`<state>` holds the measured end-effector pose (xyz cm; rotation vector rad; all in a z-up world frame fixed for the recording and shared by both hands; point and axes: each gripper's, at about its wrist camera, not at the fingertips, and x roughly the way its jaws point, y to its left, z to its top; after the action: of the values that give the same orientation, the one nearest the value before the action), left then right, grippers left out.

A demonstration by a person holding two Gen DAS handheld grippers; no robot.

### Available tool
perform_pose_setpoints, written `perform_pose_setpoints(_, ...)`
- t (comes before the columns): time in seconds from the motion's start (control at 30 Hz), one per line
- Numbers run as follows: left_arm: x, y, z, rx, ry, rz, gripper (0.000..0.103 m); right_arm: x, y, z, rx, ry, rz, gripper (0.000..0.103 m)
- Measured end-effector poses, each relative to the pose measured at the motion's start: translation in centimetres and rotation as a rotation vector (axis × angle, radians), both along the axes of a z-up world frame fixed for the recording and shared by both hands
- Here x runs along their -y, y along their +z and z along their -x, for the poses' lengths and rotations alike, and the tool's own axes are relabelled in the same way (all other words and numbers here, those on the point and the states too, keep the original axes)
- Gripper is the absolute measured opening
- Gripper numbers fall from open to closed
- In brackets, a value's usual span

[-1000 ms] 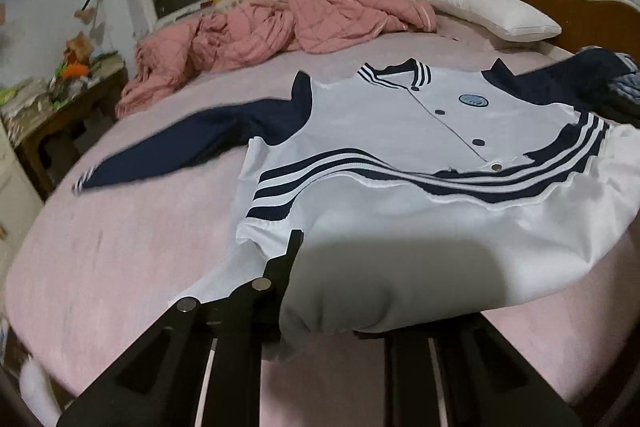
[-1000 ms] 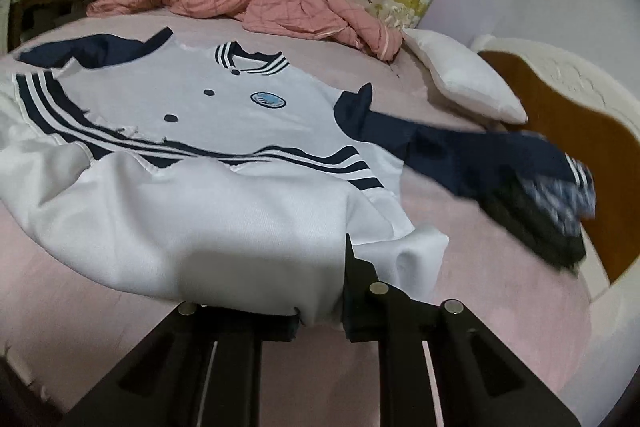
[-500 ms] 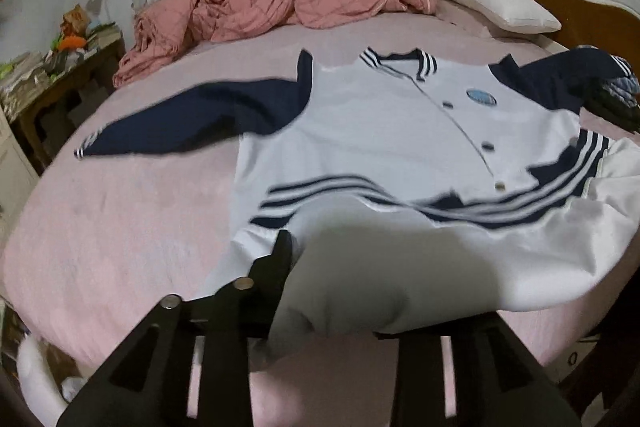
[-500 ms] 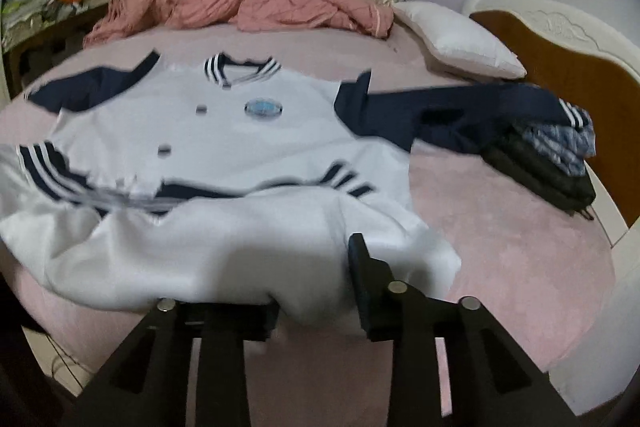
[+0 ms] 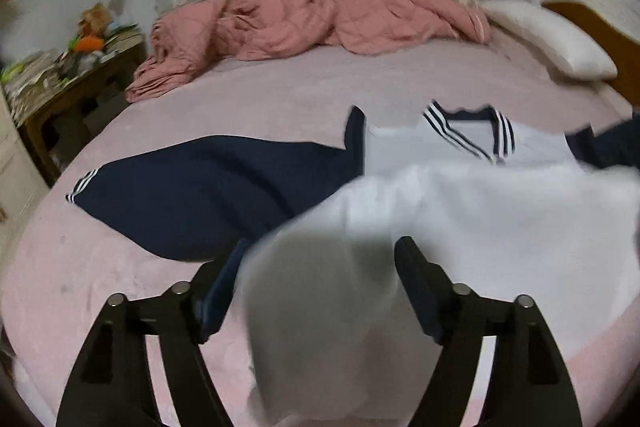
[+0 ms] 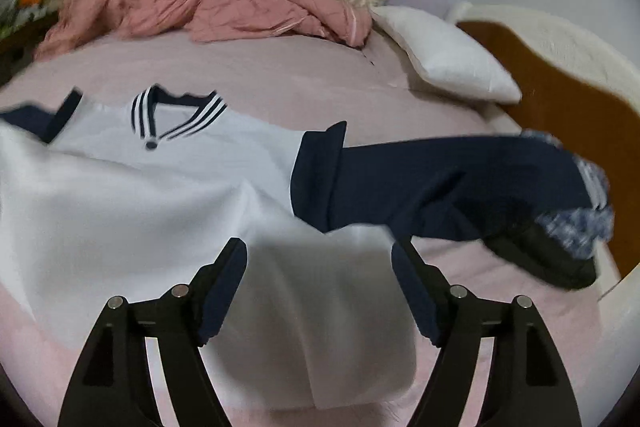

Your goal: Fold large clothes

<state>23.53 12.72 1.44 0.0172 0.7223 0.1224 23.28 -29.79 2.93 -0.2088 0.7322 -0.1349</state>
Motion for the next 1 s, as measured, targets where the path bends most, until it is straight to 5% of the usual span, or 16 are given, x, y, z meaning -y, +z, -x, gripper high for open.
perform_pose_setpoints(0.17, -2.4, -1.0, 3.0, 0.106, -0.02, 0.119, 0.096, 4.1, -0.6, 2.9, 0.095, -0.015, -0.128, 0.087)
perform_pose_setpoints(0.37, -4.4, -3.8, 2.2, 0.008, 0.012, 0.21, 0.096, 8.8, -3.3, 2.5, 0.021, -0.093, -0.303, 0.087)
perform_pose_setpoints(0.47, -4.1, -4.8, 2.0, -0.033, 0.006, 0.194, 0.096, 9.4, -4.6, 1.7, -0.025, -0.065, -0.38, 0.086)
perform_pose_setpoints(0.53, -3.5, -5.2, 1.8, -0.064, -0.02, 0.16, 0.096, 8.9, -5.4, 1.1, -0.088, -0.004, -0.394, 0.063)
perform_pose_setpoints(0.6, -2.7, -6.0, 1.5, -0.112, -0.025, 0.098, 0.096, 7.9, -6.0, 0.8, -0.124, 0.011, -0.341, 0.025)
perform_pose_setpoints(0.63, -2.2, -6.5, 1.2, -0.138, -0.033, 0.061, 0.094, 7.6, -6.0, 0.9, -0.119, 0.017, -0.335, 0.018)
perform_pose_setpoints(0.7, -1.7, -6.8, 1.4, -0.127, -0.05, 0.04, 0.067, 7.2, -5.4, 1.3, -0.074, 0.028, -0.337, 0.008)
perform_pose_setpoints(0.77, -2.0, -5.9, 2.1, -0.094, -0.026, 0.055, 0.005, 7.2, -4.3, 1.9, -0.017, 0.02, -0.339, 0.007)
perform_pose_setpoints(0.93, -4.6, -2.8, 3.9, 0.009, 0.015, 0.14, 0.006, 8.6, -3.2, 2.4, -0.001, 0.025, -0.454, 0.008)
perform_pose_setpoints(1.0, -4.8, -3.1, 4.0, 0.003, 0.012, 0.153, 0.006, 9.2, -4.1, 1.9, -0.031, 0.007, -0.456, 0.022)
